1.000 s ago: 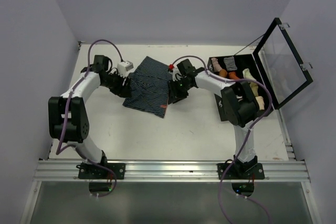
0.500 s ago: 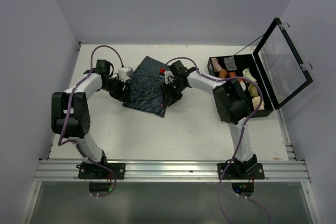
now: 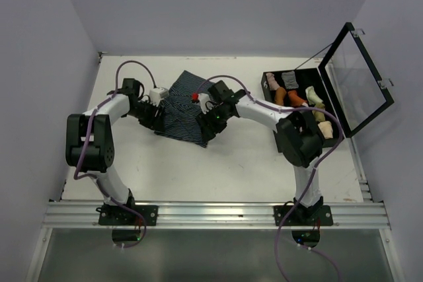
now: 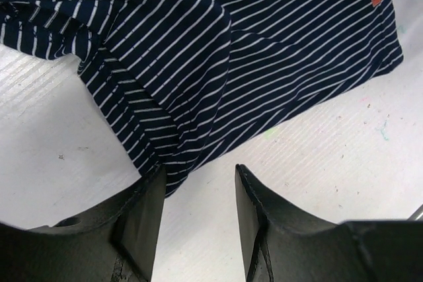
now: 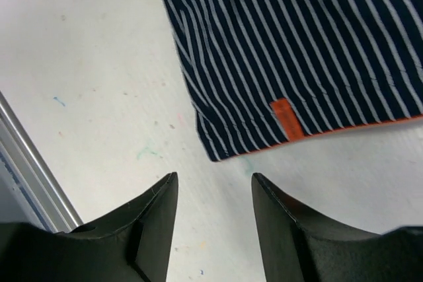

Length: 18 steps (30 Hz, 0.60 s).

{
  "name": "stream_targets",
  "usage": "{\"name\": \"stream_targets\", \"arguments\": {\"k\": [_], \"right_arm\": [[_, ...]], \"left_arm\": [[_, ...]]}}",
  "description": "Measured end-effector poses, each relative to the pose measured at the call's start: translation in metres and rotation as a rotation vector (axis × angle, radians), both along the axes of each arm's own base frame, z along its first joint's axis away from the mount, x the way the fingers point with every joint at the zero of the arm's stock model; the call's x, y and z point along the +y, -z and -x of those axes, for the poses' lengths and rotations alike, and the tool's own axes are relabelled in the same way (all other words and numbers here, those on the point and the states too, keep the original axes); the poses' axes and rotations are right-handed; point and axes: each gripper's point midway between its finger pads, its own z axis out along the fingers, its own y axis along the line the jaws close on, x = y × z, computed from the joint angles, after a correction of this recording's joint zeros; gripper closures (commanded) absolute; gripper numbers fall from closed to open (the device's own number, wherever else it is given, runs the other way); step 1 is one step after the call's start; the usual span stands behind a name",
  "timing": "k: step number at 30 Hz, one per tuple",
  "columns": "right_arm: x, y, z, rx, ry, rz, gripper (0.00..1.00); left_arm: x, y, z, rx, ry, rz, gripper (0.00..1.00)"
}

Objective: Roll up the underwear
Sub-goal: Flatten the underwear

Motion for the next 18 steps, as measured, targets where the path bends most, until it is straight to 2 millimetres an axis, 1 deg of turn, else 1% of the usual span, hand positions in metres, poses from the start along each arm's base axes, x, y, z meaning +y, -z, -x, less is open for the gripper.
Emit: {"name": "stream_targets", "arguments": {"k": [3,5,6,7,10,13,15,16,18], "right_arm": [[0.012,-0.002,0.006,-0.004,-0.024,-0.009,0.46],[0.018,-0.001,0.005,-0.007,-0.033,-0.012,0.44],[0.020,0.001,0.003,-0.011,-0.035,-0.014,0.44],[0.021,0.003,0.003,-0.016,-0.040,-0.016,0.43],[0.024,0.009,0.005,-0.023,-0.061,-0.009,0.40],[0.026,0.014,0.009,-0.043,-0.095,0.003,0.39],[0.030,0.016,0.014,-0.058,-0.125,0.010,0.39],[0.031,0.016,0.016,-0.066,-0.139,0.012,0.39],[0.034,0.018,0.019,-0.080,-0.165,0.020,0.40]], "left_arm": [[0.000,0.005,0.000,0.016,-0.011,0.002,0.51],[0.000,0.007,-0.001,0.021,-0.018,0.002,0.51],[0.000,0.007,-0.001,0.021,-0.021,0.000,0.51],[0.001,0.007,-0.002,0.019,-0.025,-0.002,0.48],[0.004,0.007,-0.005,0.018,-0.050,-0.006,0.45],[0.014,0.007,-0.008,0.019,-0.089,-0.003,0.44],[0.018,0.007,-0.009,0.022,-0.107,0.000,0.44],[0.019,0.006,-0.009,0.024,-0.113,0.005,0.46],[0.018,0.005,-0.008,0.029,-0.113,0.022,0.48]]}}
